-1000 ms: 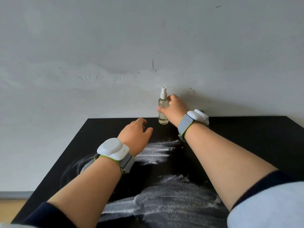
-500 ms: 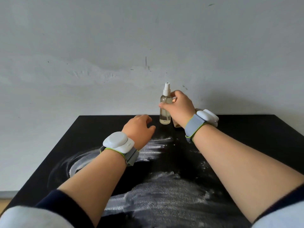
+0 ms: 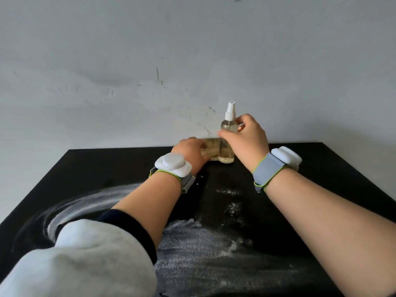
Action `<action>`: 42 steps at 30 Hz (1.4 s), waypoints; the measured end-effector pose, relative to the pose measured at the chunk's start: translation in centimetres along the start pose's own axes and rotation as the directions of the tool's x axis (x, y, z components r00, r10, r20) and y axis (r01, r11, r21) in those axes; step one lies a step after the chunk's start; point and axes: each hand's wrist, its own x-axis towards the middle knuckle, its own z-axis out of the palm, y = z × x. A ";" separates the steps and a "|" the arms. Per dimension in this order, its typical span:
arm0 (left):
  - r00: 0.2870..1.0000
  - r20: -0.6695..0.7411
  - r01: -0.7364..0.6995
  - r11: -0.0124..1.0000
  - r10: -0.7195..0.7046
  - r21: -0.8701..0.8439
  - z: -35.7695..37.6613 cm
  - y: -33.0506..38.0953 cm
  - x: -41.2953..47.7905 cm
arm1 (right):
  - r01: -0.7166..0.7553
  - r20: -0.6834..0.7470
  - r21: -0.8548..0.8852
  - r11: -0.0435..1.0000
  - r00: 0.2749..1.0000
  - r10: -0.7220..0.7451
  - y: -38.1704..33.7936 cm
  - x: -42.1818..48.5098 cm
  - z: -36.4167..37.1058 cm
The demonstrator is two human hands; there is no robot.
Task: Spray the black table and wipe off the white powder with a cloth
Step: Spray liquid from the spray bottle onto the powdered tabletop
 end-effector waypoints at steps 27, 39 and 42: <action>0.991 -0.061 0.131 0.963 -0.120 0.235 -5.2 -6.3 -5.1 | -0.150 0.208 0.314 0.937 0.974 0.086 -2.0 -4.9 -1.3; 0.986 0.030 0.163 0.985 -0.165 0.061 -6.0 -7.5 -9.8 | -0.259 0.369 0.381 0.888 0.923 0.111 -3.6 -9.5 -0.9; 0.980 -0.031 0.200 0.979 -0.198 0.050 -7.1 -8.7 -12.2 | -0.322 0.401 0.394 0.861 0.903 0.154 -4.1 -10.5 -1.2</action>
